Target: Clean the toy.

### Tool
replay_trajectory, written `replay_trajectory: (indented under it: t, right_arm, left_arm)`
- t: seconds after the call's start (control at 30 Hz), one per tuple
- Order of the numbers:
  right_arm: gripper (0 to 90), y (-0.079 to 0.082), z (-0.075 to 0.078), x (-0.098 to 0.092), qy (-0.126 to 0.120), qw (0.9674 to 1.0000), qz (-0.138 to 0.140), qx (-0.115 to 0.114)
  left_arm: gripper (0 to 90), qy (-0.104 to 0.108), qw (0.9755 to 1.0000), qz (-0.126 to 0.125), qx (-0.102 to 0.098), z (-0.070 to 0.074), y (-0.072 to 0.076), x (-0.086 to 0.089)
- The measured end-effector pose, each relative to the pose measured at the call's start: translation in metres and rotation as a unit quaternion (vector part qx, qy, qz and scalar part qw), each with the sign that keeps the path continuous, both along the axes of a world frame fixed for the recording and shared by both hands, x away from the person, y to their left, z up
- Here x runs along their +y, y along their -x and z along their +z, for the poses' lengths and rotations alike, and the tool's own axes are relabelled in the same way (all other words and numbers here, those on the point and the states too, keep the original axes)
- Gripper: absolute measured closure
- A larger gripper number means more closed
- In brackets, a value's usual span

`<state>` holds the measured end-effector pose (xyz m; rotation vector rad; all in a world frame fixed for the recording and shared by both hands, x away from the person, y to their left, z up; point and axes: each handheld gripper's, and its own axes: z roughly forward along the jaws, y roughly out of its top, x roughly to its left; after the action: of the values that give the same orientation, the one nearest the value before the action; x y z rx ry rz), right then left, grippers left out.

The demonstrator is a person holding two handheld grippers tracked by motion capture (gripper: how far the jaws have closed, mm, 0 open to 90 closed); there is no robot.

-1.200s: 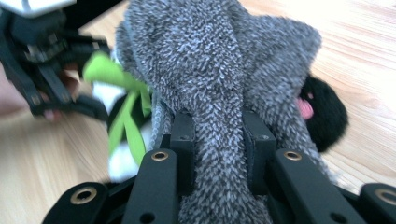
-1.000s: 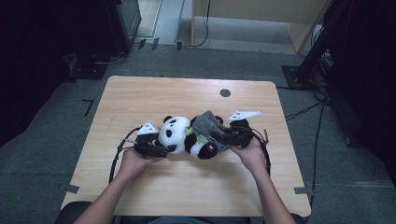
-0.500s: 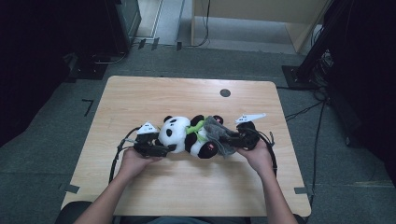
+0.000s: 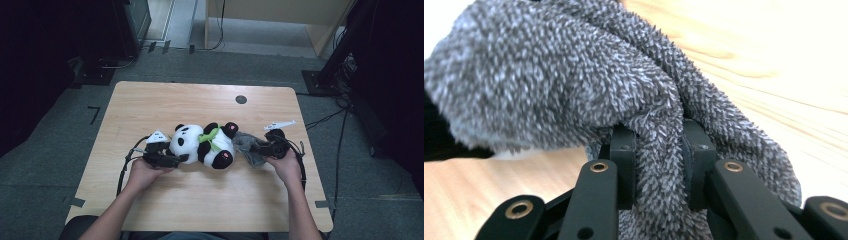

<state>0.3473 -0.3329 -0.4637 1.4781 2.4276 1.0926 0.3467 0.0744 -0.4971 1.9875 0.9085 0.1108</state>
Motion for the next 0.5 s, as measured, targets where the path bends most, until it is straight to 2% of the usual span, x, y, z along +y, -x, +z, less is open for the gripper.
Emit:
replay_trajectory:
  t: [0.1, 0.17, 0.23, 0.33, 0.43, 0.5]
  right_arm:
    - [74.5, 0.000, 0.004, -0.012, -0.010, 0.9994, -0.032, -0.009]
    - [74.6, 0.001, 0.011, -0.018, -0.021, 0.9983, -0.048, -0.025]
    - [74.6, 0.004, 0.022, -0.019, -0.032, 0.9967, -0.055, -0.050]
    - [74.5, 0.010, 0.040, -0.013, -0.040, 0.9943, -0.051, -0.085]
    - [74.4, 0.016, 0.058, 0.001, -0.053, 0.9913, -0.036, -0.115]
    - [74.4, 0.018, 0.066, 0.012, -0.055, 0.9902, -0.021, -0.127]
  left_arm:
    - [15.4, -0.003, 1.0000, -0.001, -0.002, 0.000, 0.000, 0.000]
    - [15.4, -0.003, 1.0000, -0.001, -0.002, 0.000, 0.000, 0.000]
    - [15.4, -0.003, 1.0000, -0.001, -0.002, 0.000, 0.000, 0.000]
    - [15.4, -0.003, 1.0000, -0.001, -0.002, 0.000, 0.000, 0.000]
    - [15.4, -0.002, 1.0000, 0.000, -0.001, 0.000, 0.001, -0.001]
    - [15.4, -0.001, 1.0000, 0.001, -0.001, 0.000, 0.001, -0.001]
